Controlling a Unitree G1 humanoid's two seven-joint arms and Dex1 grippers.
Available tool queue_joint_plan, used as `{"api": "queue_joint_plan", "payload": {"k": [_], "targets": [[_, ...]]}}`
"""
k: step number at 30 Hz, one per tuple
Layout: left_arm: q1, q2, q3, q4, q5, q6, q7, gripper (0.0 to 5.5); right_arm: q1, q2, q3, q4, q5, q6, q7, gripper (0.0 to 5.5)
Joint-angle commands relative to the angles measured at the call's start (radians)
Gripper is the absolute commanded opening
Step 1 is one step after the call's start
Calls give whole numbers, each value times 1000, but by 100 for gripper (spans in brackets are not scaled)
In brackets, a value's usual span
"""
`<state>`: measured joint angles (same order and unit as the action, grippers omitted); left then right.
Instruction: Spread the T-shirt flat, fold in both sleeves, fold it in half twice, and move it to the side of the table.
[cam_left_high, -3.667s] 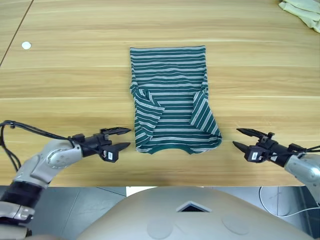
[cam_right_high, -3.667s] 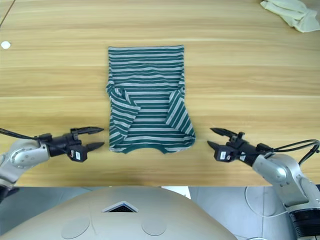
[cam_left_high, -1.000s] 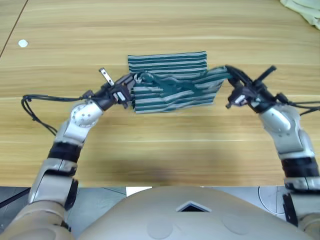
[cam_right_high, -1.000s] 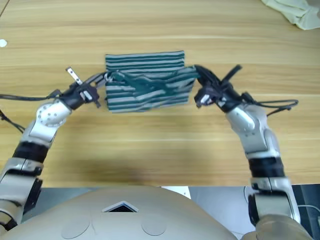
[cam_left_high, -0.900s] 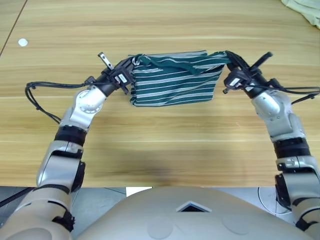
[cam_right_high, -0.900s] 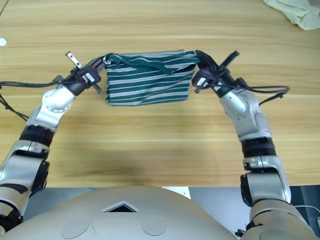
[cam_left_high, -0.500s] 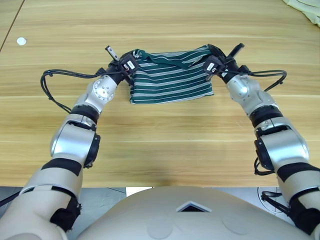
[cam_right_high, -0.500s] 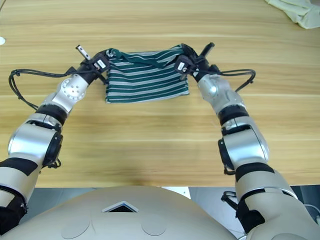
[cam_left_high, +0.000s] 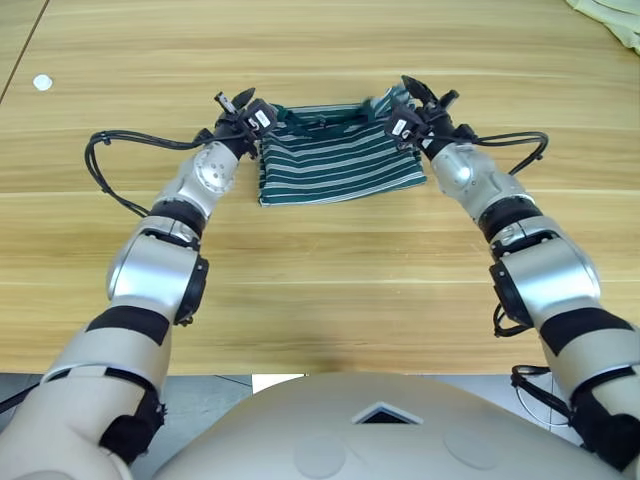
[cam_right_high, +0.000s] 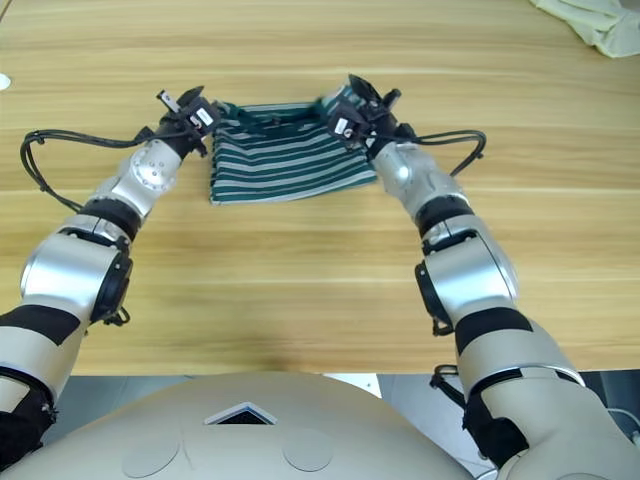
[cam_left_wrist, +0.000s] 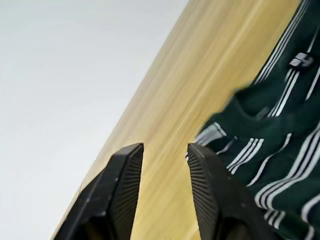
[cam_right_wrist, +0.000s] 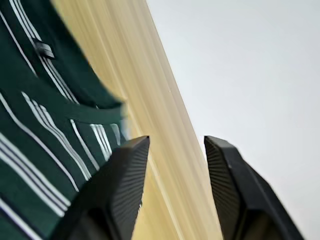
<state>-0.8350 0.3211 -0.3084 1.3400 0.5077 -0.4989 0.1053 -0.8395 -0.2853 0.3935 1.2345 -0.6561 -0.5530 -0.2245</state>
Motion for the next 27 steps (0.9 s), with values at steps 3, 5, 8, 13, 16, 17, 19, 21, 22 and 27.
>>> {"api": "queue_joint_plan", "payload": {"k": [3, 5, 8, 13, 16, 17, 19, 21, 22, 27], "targets": [[-38, 4, -5, 19, 25, 38, 56, 162, -31, 31, 41, -14, -18, -13, -43, 300], [-34, 14, 25, 20, 0, 51, 71, 162, -23, 53, 69, -32, -34, -23, -47, 336], [2, 43, 100, 17, -68, 49, 92, 162, 4, 110, 149, -43, -88, -28, -22, 341], [73, 110, 251, -5, -205, -7, 108, 162, 6, 219, 305, 47, -203, 64, 100, 341], [110, 138, 297, -22, -248, -53, 100, 162, 3, 231, 367, 78, -233, 65, 236, 341], [120, 142, 301, -27, -252, -65, 96, 162, 4, 217, 382, 76, -236, 44, 272, 341], [133, 151, 299, -35, -246, -84, 86, 162, 21, 168, 411, 55, -234, -49, 358, 341], [134, 156, 288, -42, -232, -101, 79, 162, 50, 106, 431, 24, -218, -174, 435, 341], [127, 156, 277, -46, -221, -112, 76, 162, 77, 60, 427, -4, -189, -248, 486, 341], [84, 148, 200, -68, -148, -158, 64, 162, 372, -370, 338, -375, 100, -446, 679, 341]]}}
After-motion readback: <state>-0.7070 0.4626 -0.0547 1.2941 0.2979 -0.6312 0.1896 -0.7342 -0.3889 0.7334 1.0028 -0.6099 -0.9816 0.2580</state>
